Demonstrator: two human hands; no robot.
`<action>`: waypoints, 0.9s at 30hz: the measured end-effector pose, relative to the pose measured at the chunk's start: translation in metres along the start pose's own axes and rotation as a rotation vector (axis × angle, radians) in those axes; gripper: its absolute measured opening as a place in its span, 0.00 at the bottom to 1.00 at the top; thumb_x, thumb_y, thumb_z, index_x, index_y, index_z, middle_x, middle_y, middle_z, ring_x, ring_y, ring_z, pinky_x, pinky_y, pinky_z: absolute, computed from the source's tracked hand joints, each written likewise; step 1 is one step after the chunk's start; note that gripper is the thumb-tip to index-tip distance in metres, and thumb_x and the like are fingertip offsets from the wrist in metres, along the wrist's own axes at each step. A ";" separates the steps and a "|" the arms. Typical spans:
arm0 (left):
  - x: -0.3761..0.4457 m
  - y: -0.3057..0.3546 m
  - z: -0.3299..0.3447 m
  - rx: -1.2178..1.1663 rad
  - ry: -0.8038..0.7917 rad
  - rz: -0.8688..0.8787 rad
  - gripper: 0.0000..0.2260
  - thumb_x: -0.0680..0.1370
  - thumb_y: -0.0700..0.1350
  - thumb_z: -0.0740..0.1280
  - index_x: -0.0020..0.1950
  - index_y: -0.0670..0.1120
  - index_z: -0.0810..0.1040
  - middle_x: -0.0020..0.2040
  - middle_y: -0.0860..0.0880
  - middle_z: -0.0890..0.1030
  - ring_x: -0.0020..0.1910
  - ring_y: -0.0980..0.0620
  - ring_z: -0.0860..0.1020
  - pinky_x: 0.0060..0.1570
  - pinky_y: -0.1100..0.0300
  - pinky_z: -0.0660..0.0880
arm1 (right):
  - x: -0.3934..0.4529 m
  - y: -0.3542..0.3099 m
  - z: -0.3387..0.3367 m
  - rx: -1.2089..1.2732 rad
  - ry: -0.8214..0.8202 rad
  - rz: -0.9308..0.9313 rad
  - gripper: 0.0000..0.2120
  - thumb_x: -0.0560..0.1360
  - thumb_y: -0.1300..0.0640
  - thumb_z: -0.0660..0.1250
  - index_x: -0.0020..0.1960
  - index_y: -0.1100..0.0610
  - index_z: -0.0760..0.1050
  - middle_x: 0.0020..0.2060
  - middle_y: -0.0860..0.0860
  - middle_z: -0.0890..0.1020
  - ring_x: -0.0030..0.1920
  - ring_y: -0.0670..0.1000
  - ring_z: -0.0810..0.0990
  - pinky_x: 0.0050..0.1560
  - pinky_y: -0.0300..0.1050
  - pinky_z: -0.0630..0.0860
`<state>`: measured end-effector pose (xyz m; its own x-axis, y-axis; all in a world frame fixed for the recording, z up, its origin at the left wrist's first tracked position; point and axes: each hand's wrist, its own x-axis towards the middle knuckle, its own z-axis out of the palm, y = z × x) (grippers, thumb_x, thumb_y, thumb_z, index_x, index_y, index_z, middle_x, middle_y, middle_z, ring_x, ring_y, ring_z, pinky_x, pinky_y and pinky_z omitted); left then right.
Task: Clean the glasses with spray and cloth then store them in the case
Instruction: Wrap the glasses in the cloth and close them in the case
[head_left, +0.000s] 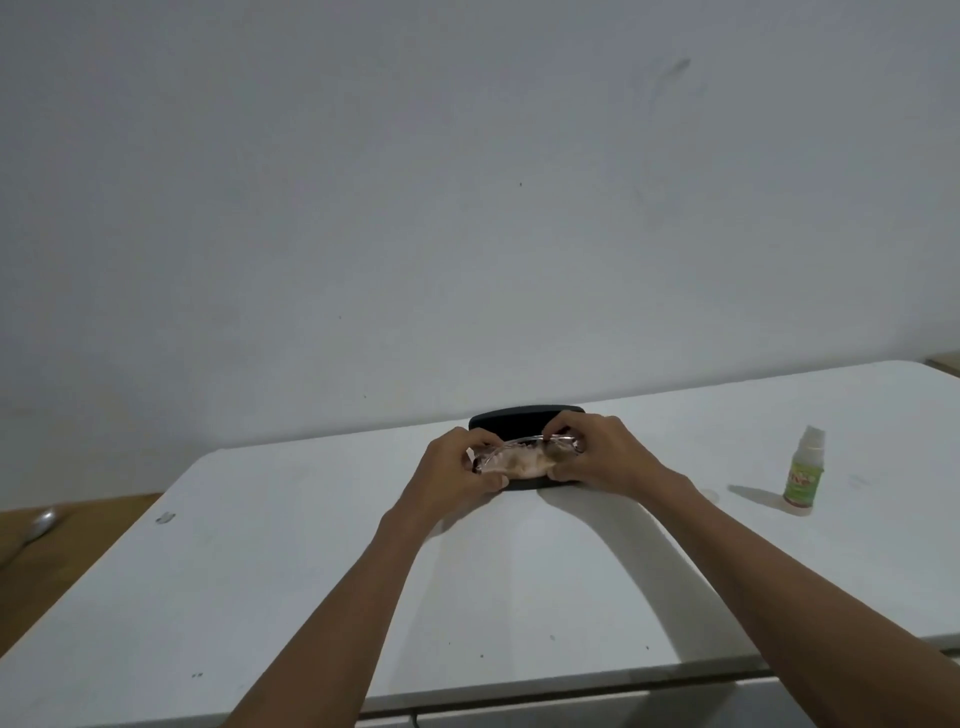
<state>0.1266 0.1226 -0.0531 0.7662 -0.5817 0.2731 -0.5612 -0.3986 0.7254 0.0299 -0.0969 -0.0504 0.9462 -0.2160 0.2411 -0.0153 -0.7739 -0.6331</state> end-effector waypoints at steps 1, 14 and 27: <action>0.001 -0.001 0.000 -0.021 0.001 -0.007 0.18 0.66 0.42 0.80 0.53 0.56 0.83 0.51 0.50 0.80 0.39 0.55 0.73 0.38 0.75 0.71 | 0.001 0.000 0.000 0.009 -0.002 0.009 0.19 0.65 0.56 0.79 0.55 0.47 0.80 0.44 0.43 0.80 0.41 0.38 0.76 0.36 0.34 0.67; 0.002 -0.005 0.011 -0.088 0.060 -0.047 0.13 0.72 0.37 0.74 0.54 0.50 0.85 0.50 0.52 0.83 0.33 0.60 0.71 0.35 0.74 0.70 | 0.001 0.003 0.007 0.000 0.084 0.010 0.12 0.71 0.61 0.73 0.53 0.51 0.85 0.45 0.45 0.80 0.44 0.47 0.78 0.43 0.41 0.73; -0.005 -0.017 0.011 -0.012 0.165 0.100 0.06 0.70 0.44 0.78 0.40 0.55 0.85 0.46 0.57 0.82 0.47 0.58 0.79 0.47 0.60 0.76 | -0.009 0.007 0.010 -0.206 0.199 -0.102 0.02 0.73 0.51 0.74 0.45 0.45 0.84 0.44 0.45 0.79 0.49 0.50 0.74 0.41 0.44 0.71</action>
<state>0.1290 0.1242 -0.0733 0.7484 -0.4935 0.4431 -0.6340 -0.3359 0.6966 0.0248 -0.0940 -0.0643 0.8644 -0.2281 0.4480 -0.0084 -0.8976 -0.4407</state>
